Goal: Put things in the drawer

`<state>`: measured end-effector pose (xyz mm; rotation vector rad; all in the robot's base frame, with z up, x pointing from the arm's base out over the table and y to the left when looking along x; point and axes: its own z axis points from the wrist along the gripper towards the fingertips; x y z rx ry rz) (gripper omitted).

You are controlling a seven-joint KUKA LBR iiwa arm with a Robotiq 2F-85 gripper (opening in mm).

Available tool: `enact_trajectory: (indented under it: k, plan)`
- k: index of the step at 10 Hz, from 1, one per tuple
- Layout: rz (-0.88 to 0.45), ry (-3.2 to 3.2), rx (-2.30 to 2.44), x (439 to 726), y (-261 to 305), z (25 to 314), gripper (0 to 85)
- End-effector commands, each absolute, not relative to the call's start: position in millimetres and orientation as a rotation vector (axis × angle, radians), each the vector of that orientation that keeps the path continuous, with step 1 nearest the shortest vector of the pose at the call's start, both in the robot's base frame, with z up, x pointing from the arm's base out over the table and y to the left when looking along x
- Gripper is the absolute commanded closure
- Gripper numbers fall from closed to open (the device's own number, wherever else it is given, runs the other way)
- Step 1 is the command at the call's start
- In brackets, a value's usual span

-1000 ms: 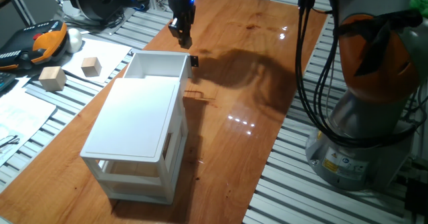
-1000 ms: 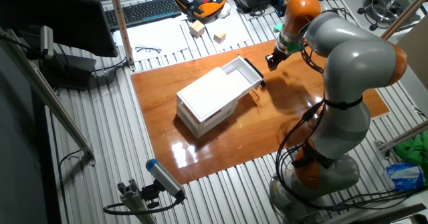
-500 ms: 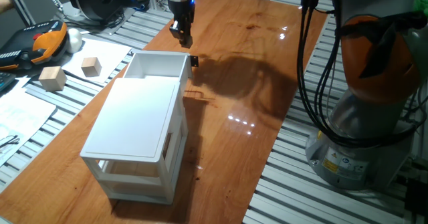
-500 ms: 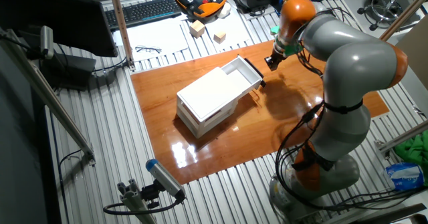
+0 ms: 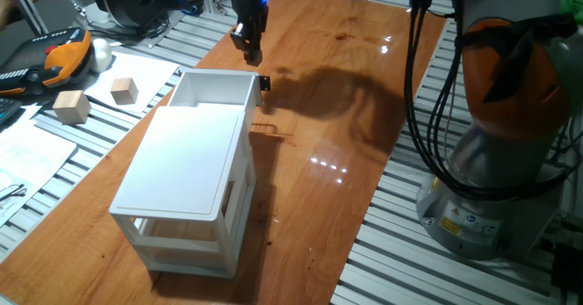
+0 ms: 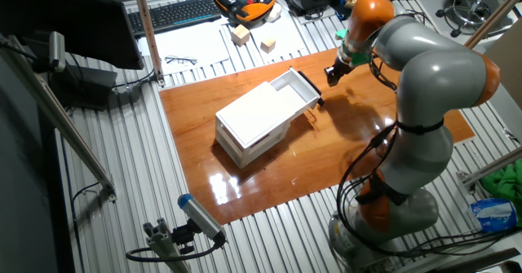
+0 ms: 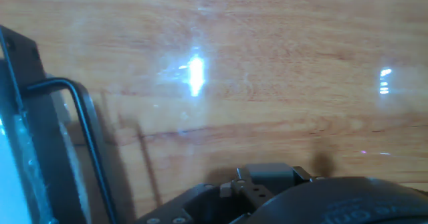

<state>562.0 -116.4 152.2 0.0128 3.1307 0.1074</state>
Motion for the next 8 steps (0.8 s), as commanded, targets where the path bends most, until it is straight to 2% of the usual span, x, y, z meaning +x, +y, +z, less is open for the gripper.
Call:
enact_trajectory:
  k: [1,4,6,8]
  plan:
    - [0.077,3.181,0.044,561,-112,155,85.0]
    - [0.07,3.171,0.017,563,-109,173,85.0]
    - [0.048,3.163,0.018,553,-95,204,85.0]
    - [0.13,3.153,0.044,539,-93,225,85.0]
